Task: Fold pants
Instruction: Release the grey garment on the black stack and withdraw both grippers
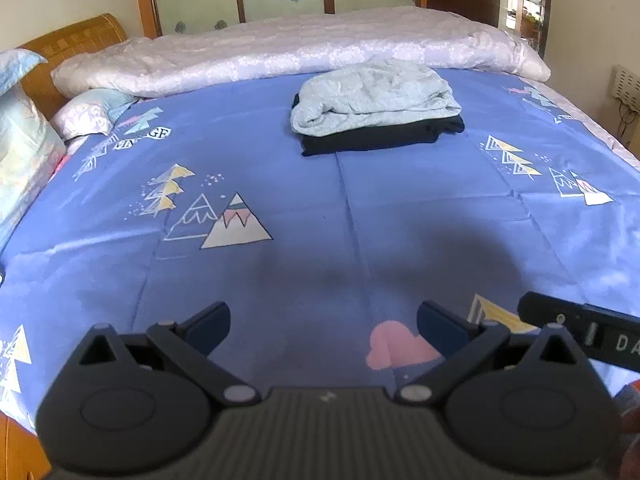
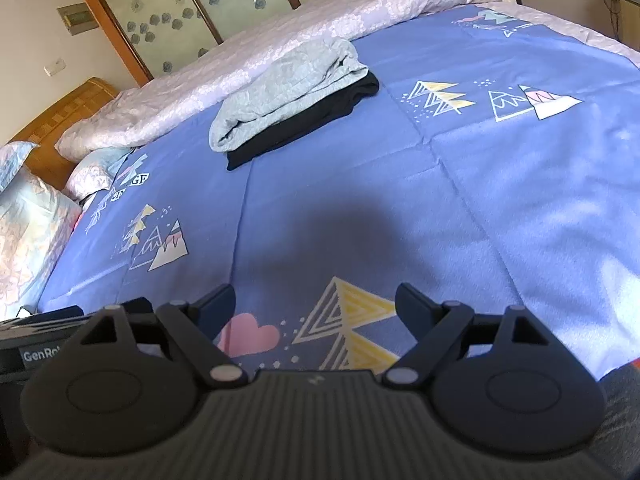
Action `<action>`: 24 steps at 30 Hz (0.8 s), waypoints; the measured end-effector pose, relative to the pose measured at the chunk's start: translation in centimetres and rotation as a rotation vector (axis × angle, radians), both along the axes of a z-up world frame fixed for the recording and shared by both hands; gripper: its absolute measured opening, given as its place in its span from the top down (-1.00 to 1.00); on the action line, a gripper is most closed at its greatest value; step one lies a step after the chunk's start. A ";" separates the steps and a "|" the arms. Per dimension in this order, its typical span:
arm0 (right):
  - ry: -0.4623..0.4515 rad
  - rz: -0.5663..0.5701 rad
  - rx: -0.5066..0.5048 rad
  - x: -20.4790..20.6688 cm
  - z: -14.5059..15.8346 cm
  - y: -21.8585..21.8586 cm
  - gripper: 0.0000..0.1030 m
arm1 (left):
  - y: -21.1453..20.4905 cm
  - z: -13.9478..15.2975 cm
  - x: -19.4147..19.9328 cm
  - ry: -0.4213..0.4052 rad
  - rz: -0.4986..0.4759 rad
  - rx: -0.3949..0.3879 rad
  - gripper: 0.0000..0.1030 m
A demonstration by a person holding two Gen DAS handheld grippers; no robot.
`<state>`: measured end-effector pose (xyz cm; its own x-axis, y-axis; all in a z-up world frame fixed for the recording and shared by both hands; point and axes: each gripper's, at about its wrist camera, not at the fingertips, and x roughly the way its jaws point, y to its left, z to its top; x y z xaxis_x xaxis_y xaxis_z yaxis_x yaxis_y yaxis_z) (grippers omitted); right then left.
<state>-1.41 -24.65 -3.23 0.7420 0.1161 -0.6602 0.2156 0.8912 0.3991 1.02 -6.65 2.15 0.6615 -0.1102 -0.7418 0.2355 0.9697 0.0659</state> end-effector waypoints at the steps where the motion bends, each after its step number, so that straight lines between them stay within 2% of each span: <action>1: -0.001 -0.003 -0.001 0.0 0.0 0.1 -0.73 | 0.0 0.0 0.0 -0.002 0.002 0.002 -1.00; 12: -0.028 -0.018 -0.019 -0.3 0.3 0.5 -0.72 | 0.8 1.3 -0.1 -0.062 0.031 -0.005 -1.00; 21: -0.019 -0.029 -0.005 -0.3 0.0 0.3 -0.73 | 1.8 1.9 0.1 -0.067 0.071 -0.031 -1.00; 24: -0.018 -0.029 -0.003 -0.3 0.0 0.3 -0.73 | 1.7 1.8 0.2 -0.063 0.067 -0.019 -1.00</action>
<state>-1.68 -24.34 -3.26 0.7566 0.0929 -0.6472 0.2340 0.8858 0.4007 1.21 -4.95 3.96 0.7134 -0.0776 -0.6964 0.1655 0.9844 0.0598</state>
